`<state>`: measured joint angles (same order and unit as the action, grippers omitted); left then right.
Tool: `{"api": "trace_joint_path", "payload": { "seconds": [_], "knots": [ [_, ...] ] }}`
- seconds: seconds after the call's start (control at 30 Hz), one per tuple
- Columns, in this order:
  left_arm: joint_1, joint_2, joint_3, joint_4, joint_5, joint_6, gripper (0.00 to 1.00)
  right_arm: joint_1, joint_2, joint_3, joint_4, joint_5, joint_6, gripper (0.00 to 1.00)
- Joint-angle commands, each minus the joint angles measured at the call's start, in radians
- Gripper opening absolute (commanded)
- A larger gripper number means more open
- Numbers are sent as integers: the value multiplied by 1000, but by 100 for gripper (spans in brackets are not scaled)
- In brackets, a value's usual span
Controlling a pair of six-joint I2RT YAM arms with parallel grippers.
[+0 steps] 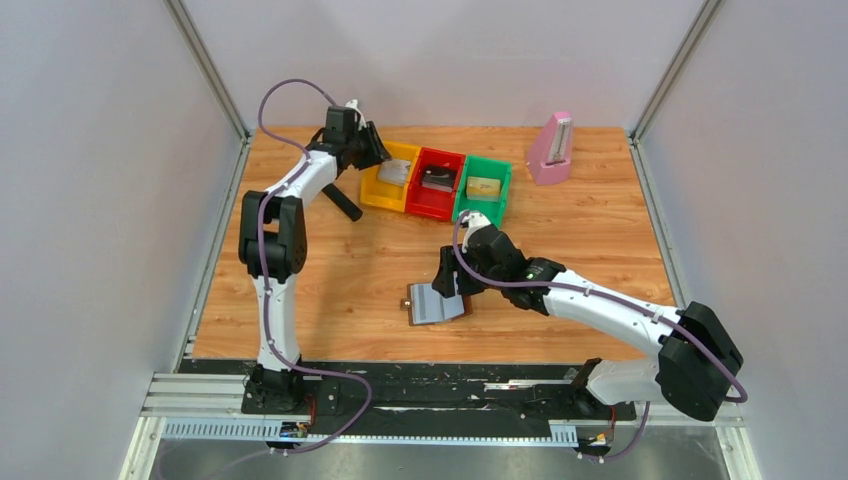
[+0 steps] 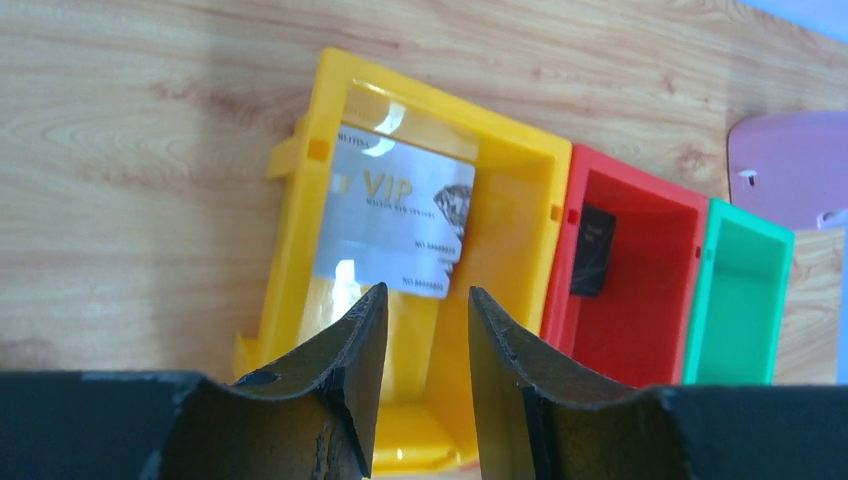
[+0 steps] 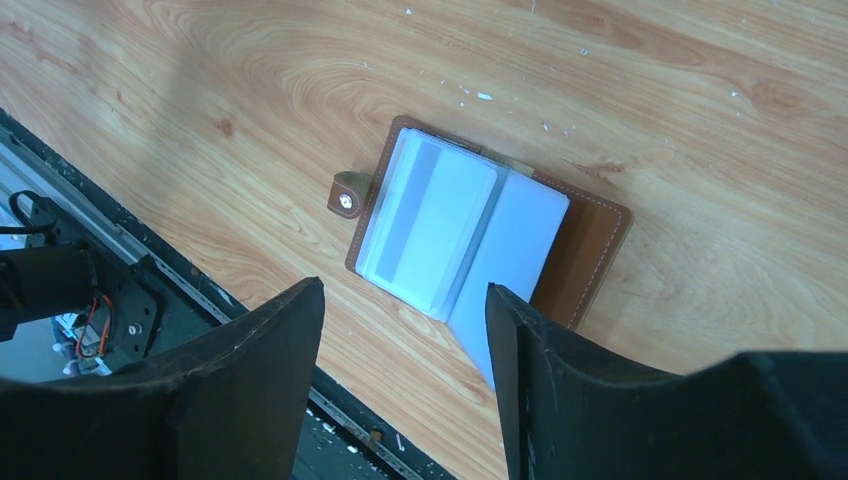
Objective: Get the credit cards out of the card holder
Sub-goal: Remove the credit card from the card holder.
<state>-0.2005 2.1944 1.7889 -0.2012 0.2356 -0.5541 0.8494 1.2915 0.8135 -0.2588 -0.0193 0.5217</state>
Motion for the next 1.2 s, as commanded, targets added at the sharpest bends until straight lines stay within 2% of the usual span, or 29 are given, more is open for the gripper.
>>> {"api": "trace_joint_path", "payload": {
  "seconds": [0.0, 0.13, 0.23, 0.43, 0.7, 0.8, 1.17],
  "knots": [
    [5, -185, 4, -129, 39, 38, 44, -3, 0, 53, -18, -20, 54, 61],
    [5, -305, -91, -222, 83, 48, 44, -3, 2, 46, -25, -36, 97, 58],
    [3, -407, -230, -248, 118, 54, 44, -3, -2, 37, -26, -45, 133, 56],
    [-12, -651, -504, -259, 176, 71, 45, 2, 16, 34, -24, -62, 169, 52],
    [-69, -847, -830, -212, 258, 60, 47, 37, 98, 42, -27, -21, 231, 50],
    [-120, -872, -916, -174, 252, 46, 49, 37, 110, 35, -31, 7, 234, 50],
    [-291, -798, -1030, -87, 216, 3, 54, 38, 72, 12, -37, 19, 228, 50]
  ]
}}
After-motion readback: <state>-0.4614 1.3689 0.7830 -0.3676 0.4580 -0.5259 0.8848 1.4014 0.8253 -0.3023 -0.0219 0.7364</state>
